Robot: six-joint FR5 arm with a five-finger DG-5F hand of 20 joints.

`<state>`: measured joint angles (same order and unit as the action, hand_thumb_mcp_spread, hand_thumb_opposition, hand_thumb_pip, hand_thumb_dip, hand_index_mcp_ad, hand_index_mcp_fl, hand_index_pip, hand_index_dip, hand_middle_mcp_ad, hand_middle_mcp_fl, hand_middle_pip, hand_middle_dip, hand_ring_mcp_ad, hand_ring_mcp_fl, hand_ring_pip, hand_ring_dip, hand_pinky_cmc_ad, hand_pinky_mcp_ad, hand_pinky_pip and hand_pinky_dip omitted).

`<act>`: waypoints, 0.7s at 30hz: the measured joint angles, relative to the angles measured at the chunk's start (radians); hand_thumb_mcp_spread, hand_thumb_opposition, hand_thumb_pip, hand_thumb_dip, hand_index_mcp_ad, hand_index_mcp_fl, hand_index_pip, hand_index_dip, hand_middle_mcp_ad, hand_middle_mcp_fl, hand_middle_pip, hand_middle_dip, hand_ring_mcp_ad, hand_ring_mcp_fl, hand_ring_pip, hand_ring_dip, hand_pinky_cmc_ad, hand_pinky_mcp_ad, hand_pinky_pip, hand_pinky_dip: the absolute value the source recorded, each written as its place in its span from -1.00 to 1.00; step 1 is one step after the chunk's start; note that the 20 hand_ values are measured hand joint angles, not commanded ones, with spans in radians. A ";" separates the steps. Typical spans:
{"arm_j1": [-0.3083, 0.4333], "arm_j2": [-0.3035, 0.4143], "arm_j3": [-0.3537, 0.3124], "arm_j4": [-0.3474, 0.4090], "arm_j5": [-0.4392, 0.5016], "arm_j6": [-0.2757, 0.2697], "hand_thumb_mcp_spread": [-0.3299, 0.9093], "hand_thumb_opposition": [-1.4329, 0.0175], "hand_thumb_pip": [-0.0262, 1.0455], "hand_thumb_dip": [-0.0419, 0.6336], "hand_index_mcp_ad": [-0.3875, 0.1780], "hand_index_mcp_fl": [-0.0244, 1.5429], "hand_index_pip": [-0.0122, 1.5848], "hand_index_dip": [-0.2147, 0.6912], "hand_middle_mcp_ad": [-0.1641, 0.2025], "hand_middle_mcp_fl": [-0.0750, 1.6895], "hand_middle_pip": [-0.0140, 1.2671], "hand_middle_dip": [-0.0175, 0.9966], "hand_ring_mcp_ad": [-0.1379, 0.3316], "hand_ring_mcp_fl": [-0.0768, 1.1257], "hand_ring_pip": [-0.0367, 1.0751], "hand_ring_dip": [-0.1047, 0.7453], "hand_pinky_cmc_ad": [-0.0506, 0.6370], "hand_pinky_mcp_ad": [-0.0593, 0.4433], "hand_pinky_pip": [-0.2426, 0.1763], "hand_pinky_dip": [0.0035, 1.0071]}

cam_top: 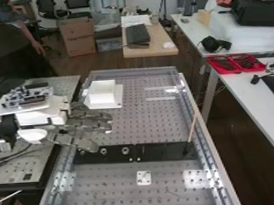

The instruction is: Grab the smaller nut and place it in the white container

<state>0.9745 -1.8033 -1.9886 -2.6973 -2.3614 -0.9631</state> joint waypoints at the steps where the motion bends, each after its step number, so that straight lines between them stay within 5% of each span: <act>1: -0.003 -0.010 0.005 0.004 -0.007 -0.004 0.17 -0.14 0.13 -0.36 -0.12 -0.94 0.35 -0.46 0.26 -0.89 -0.78 -0.56 0.29 -0.87 -0.77 -0.54 0.41 0.54 -0.34 -0.14; 21: 0.000 -0.090 0.010 0.111 -0.027 -0.009 0.21 -0.18 0.20 -0.30 -0.20 -0.94 0.62 -0.46 0.26 -0.88 -0.77 -0.53 0.20 -0.87 -0.77 -0.54 0.40 0.47 -0.34 -0.29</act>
<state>0.9742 -1.8935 -1.9782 -2.5863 -2.3886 -0.9718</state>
